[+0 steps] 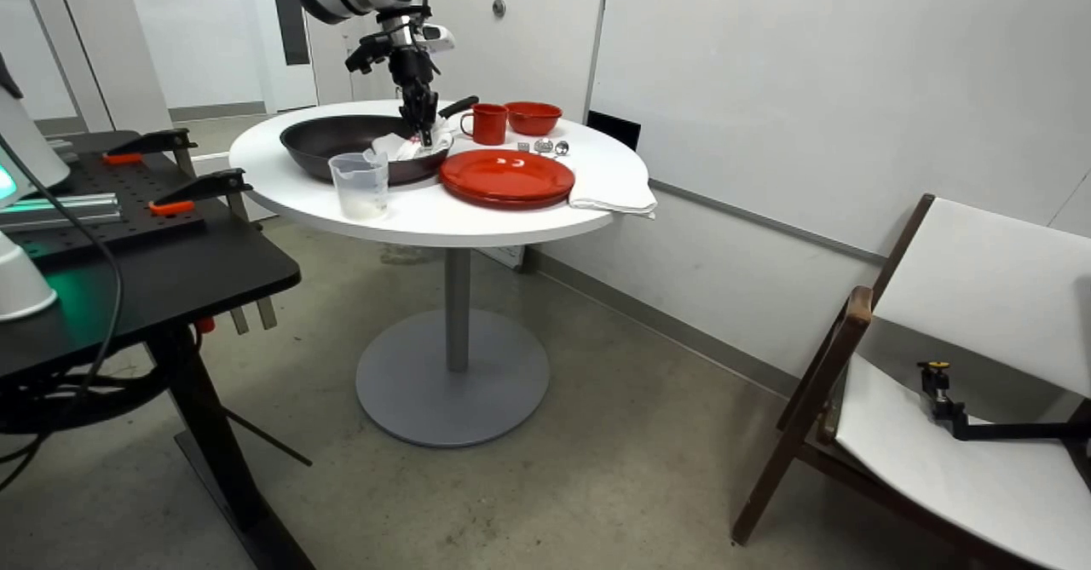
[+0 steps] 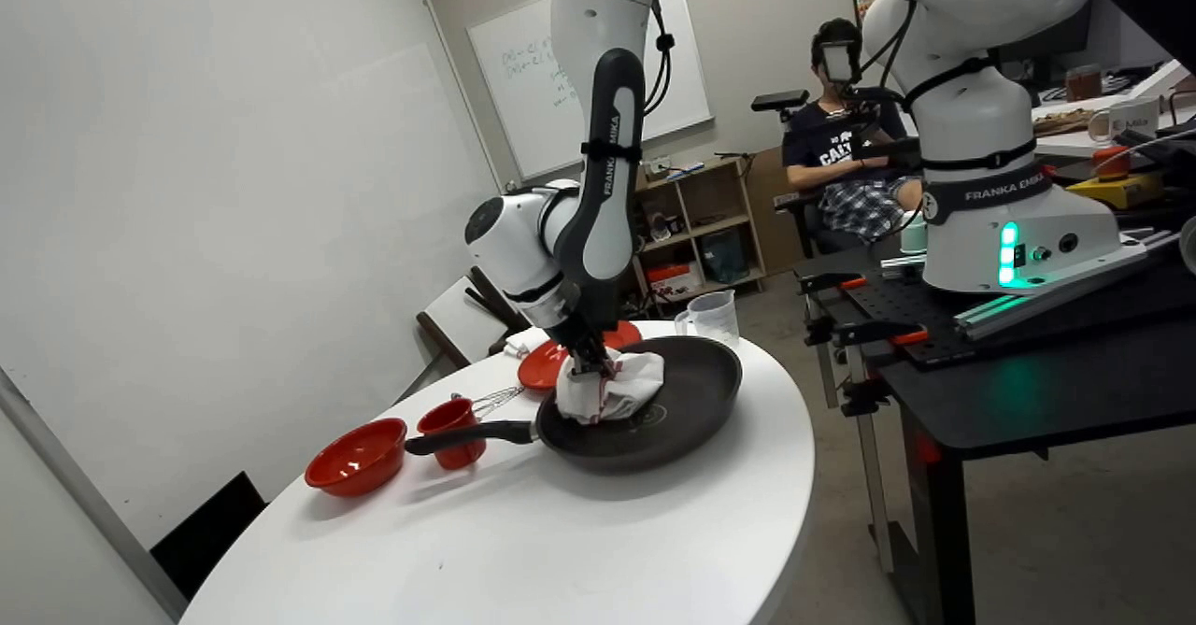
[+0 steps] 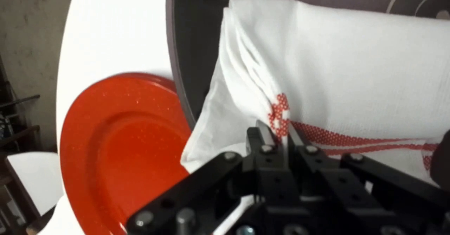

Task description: Use the towel to clean the pan

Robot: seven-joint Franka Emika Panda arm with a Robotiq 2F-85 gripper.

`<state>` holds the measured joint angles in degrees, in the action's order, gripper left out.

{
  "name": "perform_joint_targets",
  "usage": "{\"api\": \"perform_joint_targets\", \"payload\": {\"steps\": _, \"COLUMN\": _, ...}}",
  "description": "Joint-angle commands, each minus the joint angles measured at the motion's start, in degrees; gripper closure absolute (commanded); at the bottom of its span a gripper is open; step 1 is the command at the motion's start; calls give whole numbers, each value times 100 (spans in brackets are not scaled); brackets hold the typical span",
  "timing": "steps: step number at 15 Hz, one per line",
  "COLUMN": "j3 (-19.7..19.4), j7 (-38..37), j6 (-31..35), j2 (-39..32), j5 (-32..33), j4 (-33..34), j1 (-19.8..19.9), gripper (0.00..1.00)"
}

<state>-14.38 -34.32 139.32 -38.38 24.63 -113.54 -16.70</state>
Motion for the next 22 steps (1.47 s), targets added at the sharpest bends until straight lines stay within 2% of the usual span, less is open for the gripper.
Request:
{"api": "perform_joint_targets", "payload": {"steps": 1, "j3": 210, "j7": -70, "j6": -359, "j2": 97, "j5": -491, "j4": -174, "j1": 222, "gripper": 95}}
{"api": "perform_joint_targets", "payload": {"steps": 5, "j3": 391, "j7": 35, "j6": -841, "j2": 121, "j5": -1017, "j4": -340, "j1": 430, "gripper": 95}}
{"api": "perform_joint_targets", "payload": {"steps": 11, "j3": 1304, "j7": 1109, "j6": -1600, "j2": 99, "j5": -2518, "j4": -111, "j1": 1077, "gripper": 95}}
{"api": "perform_joint_targets", "payload": {"steps": 14, "j3": 1630, "j7": 1516, "j6": -1711, "j2": 108, "j5": -3029, "j4": 97, "j1": 1151, "gripper": 95}}
{"api": "perform_joint_targets", "payload": {"steps": 17, "j3": 1793, "j7": 1750, "j6": -1764, "j2": 104, "j5": -3342, "j4": 254, "j1": 1161, "gripper": 95}}
{"api": "perform_joint_targets", "payload": {"steps": 19, "j3": 1688, "j7": 1651, "j6": -1659, "j2": 101, "j5": -3187, "j4": 278, "j1": 1005, "gripper": 95}}
{"api": "perform_joint_targets", "payload": {"steps": 22, "j3": 1181, "j7": 1296, "j6": -1317, "j2": 105, "j5": -2132, "j4": 155, "j1": 550, "gripper": 95}}
